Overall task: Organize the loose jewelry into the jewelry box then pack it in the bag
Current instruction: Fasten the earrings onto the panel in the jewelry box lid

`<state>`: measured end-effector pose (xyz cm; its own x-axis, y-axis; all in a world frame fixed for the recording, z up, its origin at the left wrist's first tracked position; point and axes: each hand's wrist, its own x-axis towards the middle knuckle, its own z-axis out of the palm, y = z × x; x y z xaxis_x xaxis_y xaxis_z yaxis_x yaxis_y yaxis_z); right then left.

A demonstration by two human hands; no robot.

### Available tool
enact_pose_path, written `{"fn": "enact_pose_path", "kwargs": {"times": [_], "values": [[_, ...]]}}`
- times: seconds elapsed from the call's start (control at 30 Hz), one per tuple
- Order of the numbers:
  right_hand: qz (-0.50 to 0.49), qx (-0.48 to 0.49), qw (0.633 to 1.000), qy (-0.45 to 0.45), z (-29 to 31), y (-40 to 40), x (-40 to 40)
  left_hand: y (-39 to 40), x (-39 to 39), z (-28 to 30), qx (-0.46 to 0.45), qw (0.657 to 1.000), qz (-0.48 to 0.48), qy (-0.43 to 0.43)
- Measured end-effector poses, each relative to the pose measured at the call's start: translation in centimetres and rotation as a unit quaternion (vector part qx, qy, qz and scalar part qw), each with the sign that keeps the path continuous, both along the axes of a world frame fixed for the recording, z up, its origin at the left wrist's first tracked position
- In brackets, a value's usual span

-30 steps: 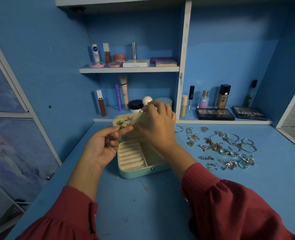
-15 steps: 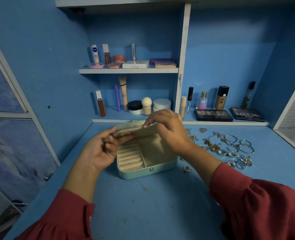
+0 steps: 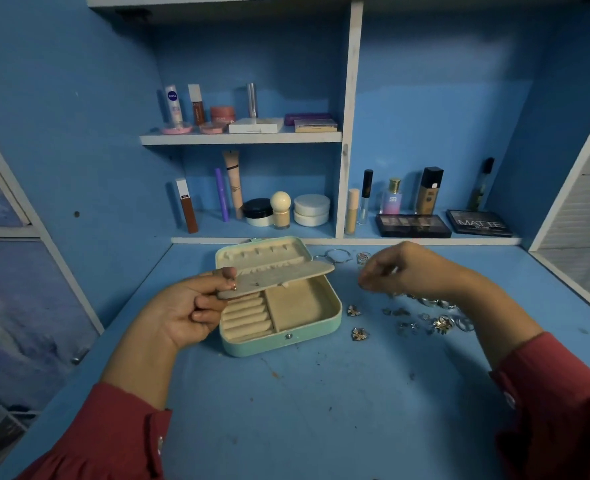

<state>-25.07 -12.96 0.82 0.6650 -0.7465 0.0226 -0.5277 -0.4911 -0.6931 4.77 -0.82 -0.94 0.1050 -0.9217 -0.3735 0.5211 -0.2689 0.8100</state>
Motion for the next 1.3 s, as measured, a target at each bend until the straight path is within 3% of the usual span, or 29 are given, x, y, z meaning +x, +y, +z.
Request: {"fn": "enact_pose_path", "kwargs": {"times": [0.13, 0.33, 1.3], "values": [[0.001, 0.024, 0.984, 0.175, 0.6, 0.0, -1.6, 0.0, -0.3, -0.1, -0.008, 0.998, 0.005, -0.059], [-0.028, 0.018, 0.969, 0.244, 1.2, 0.3, -2.2, -0.1, -0.4, -0.2, -0.011, 0.997, 0.009, -0.075], [-0.044, 0.005, 0.949, 0.312, 1.5, 0.7, -2.6, -0.2, -0.4, -0.3, -0.011, 0.997, 0.011, -0.075]]}}
